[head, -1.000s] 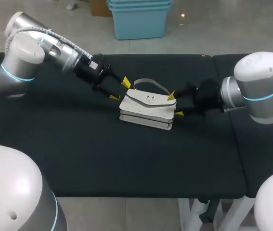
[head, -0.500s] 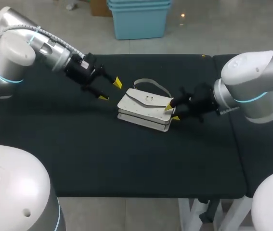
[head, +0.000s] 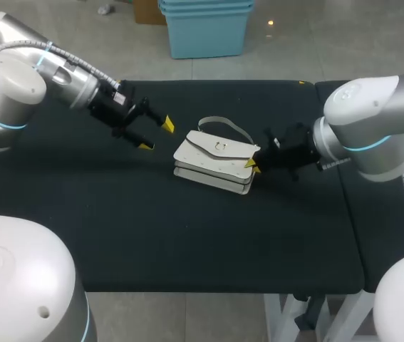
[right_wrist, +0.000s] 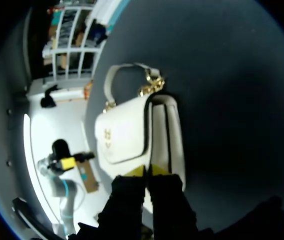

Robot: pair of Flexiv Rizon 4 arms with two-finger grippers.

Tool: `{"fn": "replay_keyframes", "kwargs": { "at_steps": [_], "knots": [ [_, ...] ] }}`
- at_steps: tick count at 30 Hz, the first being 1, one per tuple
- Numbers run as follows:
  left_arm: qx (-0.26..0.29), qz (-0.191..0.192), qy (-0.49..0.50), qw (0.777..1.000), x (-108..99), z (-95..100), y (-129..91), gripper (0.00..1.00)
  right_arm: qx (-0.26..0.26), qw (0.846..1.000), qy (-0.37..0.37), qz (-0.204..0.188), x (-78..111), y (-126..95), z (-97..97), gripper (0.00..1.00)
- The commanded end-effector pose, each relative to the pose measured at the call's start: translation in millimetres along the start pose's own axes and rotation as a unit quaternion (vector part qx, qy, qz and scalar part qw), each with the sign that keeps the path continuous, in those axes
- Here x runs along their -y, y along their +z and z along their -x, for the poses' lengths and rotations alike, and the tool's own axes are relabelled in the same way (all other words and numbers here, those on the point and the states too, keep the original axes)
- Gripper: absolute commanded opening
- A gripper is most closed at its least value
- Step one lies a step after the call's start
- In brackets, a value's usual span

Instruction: Pick up the bag, open it, inspect its contents, close it, and place it on the opposite side

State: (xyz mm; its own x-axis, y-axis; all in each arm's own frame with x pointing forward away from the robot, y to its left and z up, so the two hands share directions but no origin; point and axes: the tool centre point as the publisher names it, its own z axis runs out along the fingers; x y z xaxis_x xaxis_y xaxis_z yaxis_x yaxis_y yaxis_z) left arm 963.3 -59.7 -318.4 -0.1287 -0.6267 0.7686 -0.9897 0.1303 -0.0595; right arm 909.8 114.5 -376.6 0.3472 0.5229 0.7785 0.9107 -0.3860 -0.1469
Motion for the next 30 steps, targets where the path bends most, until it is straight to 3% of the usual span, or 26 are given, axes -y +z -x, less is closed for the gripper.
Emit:
{"fn": "replay_keyframes", "kwargs": {
  "at_steps": [1, 12, 14, 30],
  "knots": [
    [0.008, 0.013, 0.003, 1.0, 1, 2.5, -6, 1.0, -0.012, 0.999, -0.009, -0.035, -12.9, -10, 3.1, 0.0],
    [0.034, 0.084, 0.039, 0.995, 0, 18.7, -19, 1.0, 0.001, 0.986, -0.063, -0.154, -48.2, -32, -4.7, 0.0],
    [0.052, 0.098, 0.042, 0.993, 1, 20.1, -20, 1.0, 0.001, 0.986, -0.063, -0.154, -48.2, -32, -4.7, 0.0],
    [0.052, 0.098, 0.042, 0.993, 1, 20.1, -20, 1.0, 0.001, 0.986, -0.063, -0.154, -48.2, -32, -4.7, 0.0]
  ]
}}
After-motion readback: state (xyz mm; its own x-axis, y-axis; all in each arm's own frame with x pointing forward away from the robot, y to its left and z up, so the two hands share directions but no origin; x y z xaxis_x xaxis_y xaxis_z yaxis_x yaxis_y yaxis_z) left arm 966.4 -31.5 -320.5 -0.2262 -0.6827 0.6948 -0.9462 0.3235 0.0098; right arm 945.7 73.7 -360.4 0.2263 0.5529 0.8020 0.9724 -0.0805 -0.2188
